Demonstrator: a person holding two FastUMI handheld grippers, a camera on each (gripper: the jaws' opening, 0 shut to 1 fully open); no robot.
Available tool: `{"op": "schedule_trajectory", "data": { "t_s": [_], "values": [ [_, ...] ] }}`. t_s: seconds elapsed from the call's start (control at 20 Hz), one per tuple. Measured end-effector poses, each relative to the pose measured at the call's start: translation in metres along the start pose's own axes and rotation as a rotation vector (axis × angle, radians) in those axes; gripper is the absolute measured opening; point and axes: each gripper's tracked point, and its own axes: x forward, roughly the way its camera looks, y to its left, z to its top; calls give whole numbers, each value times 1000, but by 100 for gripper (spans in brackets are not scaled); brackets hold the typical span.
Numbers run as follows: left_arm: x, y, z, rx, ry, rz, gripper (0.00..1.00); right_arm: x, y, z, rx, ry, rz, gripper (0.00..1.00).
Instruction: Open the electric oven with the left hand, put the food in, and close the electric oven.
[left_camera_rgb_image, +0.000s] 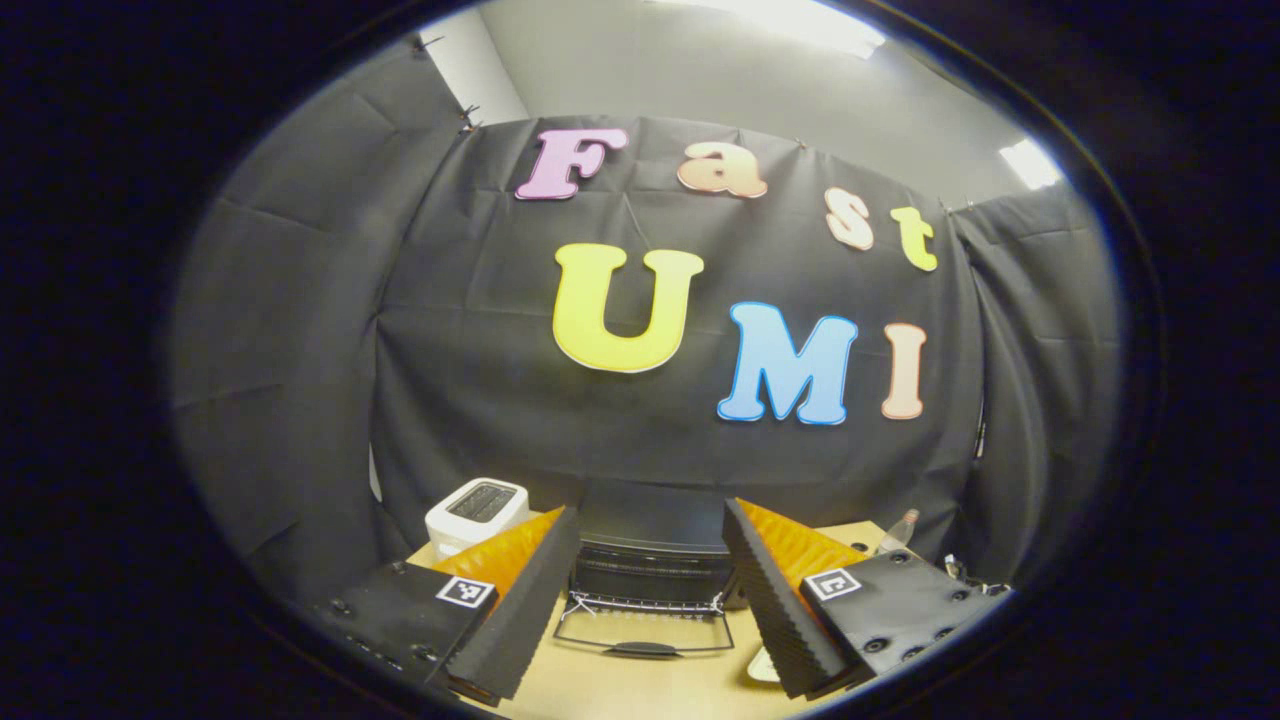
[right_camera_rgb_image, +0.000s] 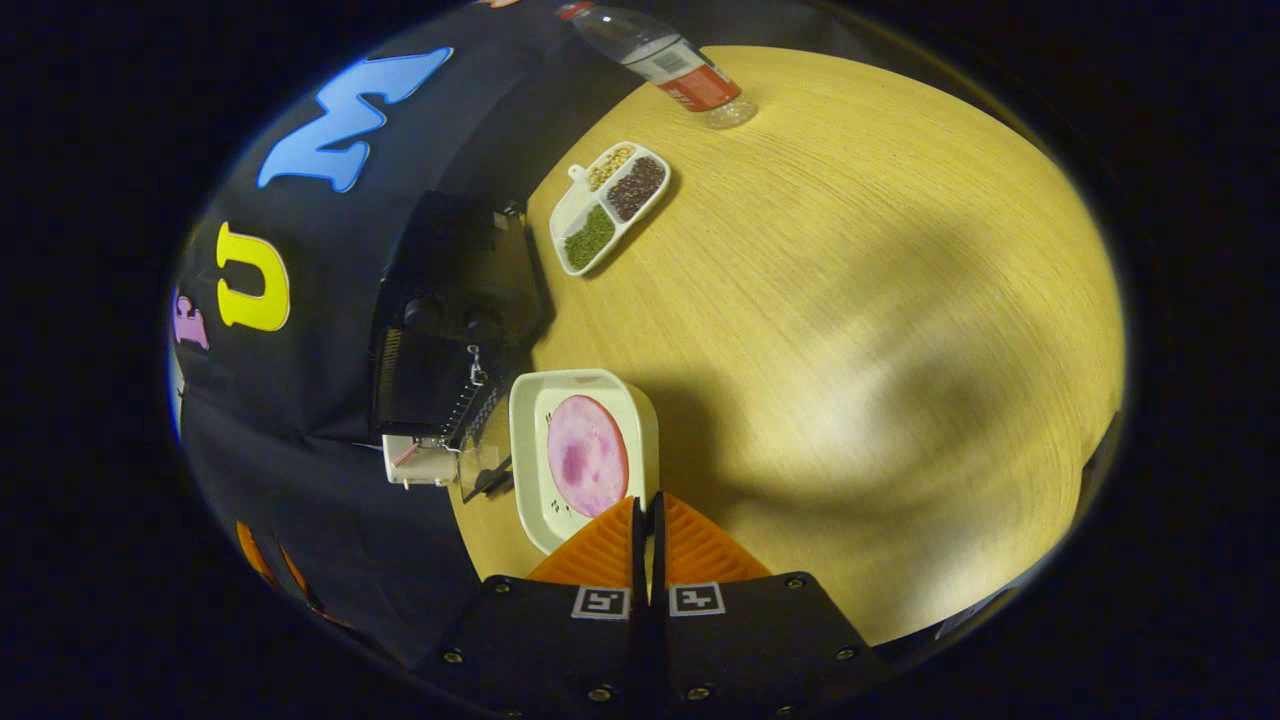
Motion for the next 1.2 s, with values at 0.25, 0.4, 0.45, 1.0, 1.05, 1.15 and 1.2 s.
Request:
{"op": "schedule_trajectory", "data": {
  "t_s": [0.25,0.4,0.45,1.0,1.05,1.15,1.2],
  "values": [
    [-9,20,16,6,-34,-22,95,22,85,-41,69,-16,79,0],
    [-18,37,21,11,-45,-24,100,44,125,-53,117,-46,83,0],
    [-21,43,22,11,-46,-23,100,53,134,-54,130,-60,73,0],
    [-56,127,31,39,-54,90,97,152,193,-15,513,-251,-1,0],
    [-57,133,29,38,-48,100,98,159,196,-10,533,-270,-11,0],
    [-58,146,25,37,-36,119,97,172,200,-3,580,-309,-36,0],
    [-58,152,23,38,-31,129,100,179,203,2,604,-328,-38,0]
  ]
}}
